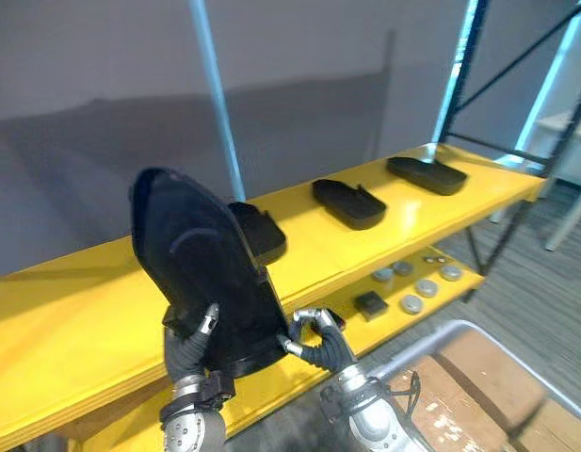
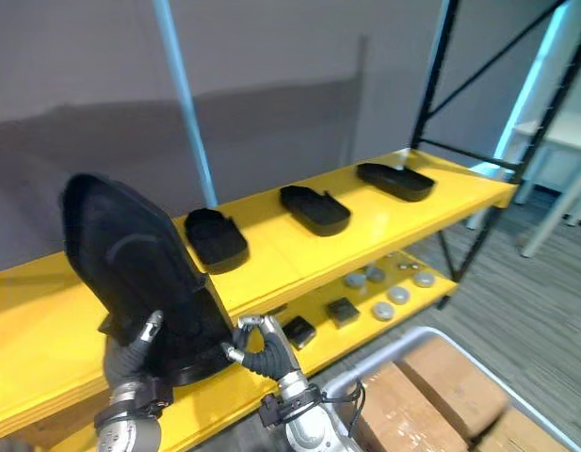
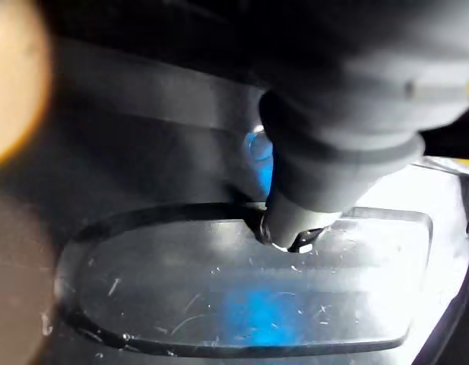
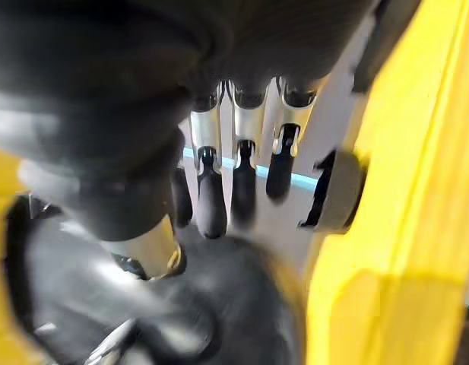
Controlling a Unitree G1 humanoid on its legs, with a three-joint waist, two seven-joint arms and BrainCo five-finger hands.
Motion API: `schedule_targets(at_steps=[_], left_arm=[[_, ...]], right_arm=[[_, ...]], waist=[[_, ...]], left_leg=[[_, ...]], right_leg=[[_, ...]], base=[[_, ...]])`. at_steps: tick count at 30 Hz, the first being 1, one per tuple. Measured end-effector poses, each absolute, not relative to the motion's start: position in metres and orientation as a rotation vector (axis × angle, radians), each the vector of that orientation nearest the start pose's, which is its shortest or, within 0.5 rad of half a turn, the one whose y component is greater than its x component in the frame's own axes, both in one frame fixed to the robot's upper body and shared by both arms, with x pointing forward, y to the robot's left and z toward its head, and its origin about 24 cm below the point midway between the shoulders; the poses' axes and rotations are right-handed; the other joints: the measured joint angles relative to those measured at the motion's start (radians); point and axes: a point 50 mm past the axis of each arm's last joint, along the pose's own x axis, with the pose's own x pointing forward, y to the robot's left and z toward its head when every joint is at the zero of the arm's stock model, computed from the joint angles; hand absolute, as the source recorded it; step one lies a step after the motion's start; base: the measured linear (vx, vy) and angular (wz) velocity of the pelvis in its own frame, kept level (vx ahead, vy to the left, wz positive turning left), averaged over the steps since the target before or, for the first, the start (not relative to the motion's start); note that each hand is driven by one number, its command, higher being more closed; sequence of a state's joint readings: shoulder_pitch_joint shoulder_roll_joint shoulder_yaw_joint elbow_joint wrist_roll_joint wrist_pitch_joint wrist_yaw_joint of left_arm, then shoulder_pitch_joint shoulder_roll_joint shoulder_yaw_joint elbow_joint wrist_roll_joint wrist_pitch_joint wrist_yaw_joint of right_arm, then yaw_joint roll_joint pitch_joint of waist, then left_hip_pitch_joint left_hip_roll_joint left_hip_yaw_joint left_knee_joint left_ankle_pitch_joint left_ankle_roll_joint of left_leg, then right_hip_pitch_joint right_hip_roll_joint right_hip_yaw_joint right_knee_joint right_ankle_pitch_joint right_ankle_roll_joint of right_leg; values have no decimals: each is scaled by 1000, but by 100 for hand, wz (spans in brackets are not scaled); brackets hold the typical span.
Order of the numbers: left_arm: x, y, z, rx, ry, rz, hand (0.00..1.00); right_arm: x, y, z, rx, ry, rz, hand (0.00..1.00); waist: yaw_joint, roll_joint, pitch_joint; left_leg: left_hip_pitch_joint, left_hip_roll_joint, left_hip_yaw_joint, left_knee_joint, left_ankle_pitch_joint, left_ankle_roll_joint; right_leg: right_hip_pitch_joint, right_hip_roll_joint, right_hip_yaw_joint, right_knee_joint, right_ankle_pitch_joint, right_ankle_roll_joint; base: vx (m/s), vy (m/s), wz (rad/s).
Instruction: Walk over and take plastic housings, then place them on the shelf
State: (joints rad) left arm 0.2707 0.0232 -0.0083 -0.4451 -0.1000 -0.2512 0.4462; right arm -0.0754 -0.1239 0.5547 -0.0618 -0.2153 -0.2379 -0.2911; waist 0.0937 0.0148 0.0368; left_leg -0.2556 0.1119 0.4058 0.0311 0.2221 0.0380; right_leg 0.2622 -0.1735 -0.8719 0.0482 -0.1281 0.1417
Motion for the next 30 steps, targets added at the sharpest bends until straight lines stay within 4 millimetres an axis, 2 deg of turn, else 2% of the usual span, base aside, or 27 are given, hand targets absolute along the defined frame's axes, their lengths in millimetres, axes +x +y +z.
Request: schedule_targets(at_steps=[1, 2, 4, 5, 6, 7, 8, 9, 10, 11, 12, 13, 14, 15, 16, 17, 19, 21, 23, 24, 25, 26, 27, 28, 30], left_arm=[[184, 192, 113, -77, -456, 535, 100], [183, 193, 115, -36, -471, 555, 100], [178, 198, 124, 86, -516, 611, 100], [176, 200, 127, 122, -534, 628, 100], [175, 202, 129, 145, -546, 643, 100], [174, 203, 134, 173, -572, 656, 100], [177, 203, 137, 178, -592, 667, 100], [180, 202, 139, 175, -603, 661, 100], [186, 198, 141, 161, -611, 641, 100], [192, 192, 139, 147, -604, 613, 100], [194, 191, 137, 146, -597, 604, 100], [196, 187, 134, 143, -584, 581, 100], [196, 186, 135, 145, -585, 571, 100], [195, 184, 133, 137, -579, 561, 100], [193, 183, 133, 118, -574, 557, 100], [191, 184, 134, 105, -576, 556, 100], [185, 185, 135, 9, -580, 544, 100], [181, 186, 134, -96, -566, 524, 100], [182, 184, 132, -191, -555, 499, 100], [182, 183, 133, -230, -558, 490, 100], [182, 181, 133, -276, -561, 480, 100], [183, 181, 133, -297, -564, 474, 100], [184, 180, 132, -316, -562, 461, 100], [186, 180, 128, -324, -541, 458, 100], [189, 179, 119, -325, -501, 447, 100]], right_arm=[[231, -45, 87, -176, -424, 294, 0], [233, -47, 89, -166, -426, 279, 0], [239, -57, 91, -140, -421, 224, 0], [242, -62, 92, -123, -416, 196, 0], [243, -68, 93, -115, -411, 173, 0], [245, -74, 92, -105, -404, 138, 0], [243, -84, 91, -85, -396, 87, 0], [241, -90, 91, -67, -391, 51, 0], [232, -106, 84, -35, -356, -30, 0], [219, -124, 75, -24, -311, -111, 0], [213, -132, 70, -22, -286, -149, 0], [202, -142, 61, -15, -238, -202, 0], [197, -146, 58, -19, -220, -225, 0], [192, -151, 54, -27, -202, -244, 0], [191, -150, 54, -32, -199, -236, 0], [192, -149, 55, -28, -203, -228, 0], [193, -136, 56, 1, -208, -183, 0], [195, -127, 60, 19, -225, -144, 0], [197, -123, 62, 24, -235, -114, 0], [198, -122, 64, 30, -241, -99, 0], [200, -120, 66, 38, -252, -80, 0], [203, -120, 69, 42, -265, -69, 0], [207, -121, 72, 32, -283, -58, 0], [210, -122, 75, 17, -301, -46, 0], [212, -127, 77, 3, -311, -59, 0]], waist=[[0, -6, -1], [0, -6, -1], [9, -8, 4], [8, -12, 7], [2, -11, 8], [-11, -9, 14], [-34, -5, 31], [-48, -7, 48], [-84, -1, 69], [-115, -5, 76], [-125, -6, 79], [-140, -23, 77], [-140, -39, 71], [-140, -45, 72], [-125, -28, 71], [-124, -22, 71], [-115, -21, 70], [-113, -19, 79], [-115, -12, 88], [-114, -12, 90], [-115, -14, 91], [-121, -16, 96], [-125, -17, 100], [-128, -18, 101], [-132, -12, 97]], left_leg=[[1, -40, -24, -7, -7, 12], [3, -56, -34, -8, -14, 22], [34, -105, -73, -9, -45, 41], [55, -121, -97, -10, -61, 49], [74, -130, -125, -14, -80, 57], [86, -130, -164, -19, -101, 61], [94, -128, -226, -25, -102, 67], [105, -130, -264, -32, -100, 69], [122, -136, -337, -39, -98, 72], [145, -150, -390, -51, -95, 73], [157, -161, -413, -53, -94, 71], [178, -195, -449, -52, -98, 63], [185, -218, -461, -52, -101, 59], [206, -239, -472, -58, -106, 52], [207, -227, -458, -67, -109, 48], [207, -220, -453, -74, -109, 45], [208, -187, -416, -87, -109, 30], [203, -177, -393, -59, -128, 14], [169, -175, -392, 21, -177, 1], [145, -173, -396, 64, -201, -21], [112, -169, -398, 117, -242, -60], [78, -153, -364, 204, -295, -54], [21, -96, -314, 358, -336, -45], [-5, -33, -300, 471, -361, -58], [-9, 40, -326, 521, -372, -75]], right_leg=[[8, -31, -21, 27, 0, 0], [11, -52, -31, 53, 0, 0], [7, -151, -46, 241, 2, -5], [-2, -200, -40, 357, 16, -38], [-24, -241, -15, 475, 54, -111], [-99, -241, 116, 596, 16, -142], [-203, -153, 316, 645, -73, -132], [-238, -91, 410, 641, -105, -132], [-295, 15, 562, 585, -143, -126], [-324, 77, 673, 499, -150, -122], [-336, 91, 718, 460, -149, -122], [-346, 93, 794, 358, -136, -123], [-355, 74, 816, 312, -95, -128], [-357, 49, 823, 312, -72, -88], [-358, 61, 832, 282, -69, -91], [-357, 68, 836, 265, -63, -96], [-333, 102, 865, 184, -18, -106], [-315, 112, 889, 147, 2, -106], [-305, 112, 887, 135, 2, -106], [-305, 111, 883, 135, 2, -106], [-306, 105, 864, 135, 4, -109], [-306, 95, 846, 135, 6, -110], [-304, 86, 830, 137, 6, -110], [-300, 64, 820, 140, 5, -110], [-294, 31, 801, 150, 4, -108]], base=[[253, 112, 71], [317, 163, 88], [285, 178, 73], [236, 160, 66], [294, 208, 82], [233, 141, 105], [207, 105, 114], [114, 1, 155], [98, -35, 185], [86, -49, 184], [67, -68, 164], [43, -62, 103], [70, -97, 96], [110, -106, 28], [129, -130, 3], [124, -120, -38], [105, -96, -51], [94, -37, -47], [60, -8, -7], [42, 18, 18], [41, 35, 30], [45, 44, 41], [43, 53, 39], [48, 93, 33], [38, 163, 27]])
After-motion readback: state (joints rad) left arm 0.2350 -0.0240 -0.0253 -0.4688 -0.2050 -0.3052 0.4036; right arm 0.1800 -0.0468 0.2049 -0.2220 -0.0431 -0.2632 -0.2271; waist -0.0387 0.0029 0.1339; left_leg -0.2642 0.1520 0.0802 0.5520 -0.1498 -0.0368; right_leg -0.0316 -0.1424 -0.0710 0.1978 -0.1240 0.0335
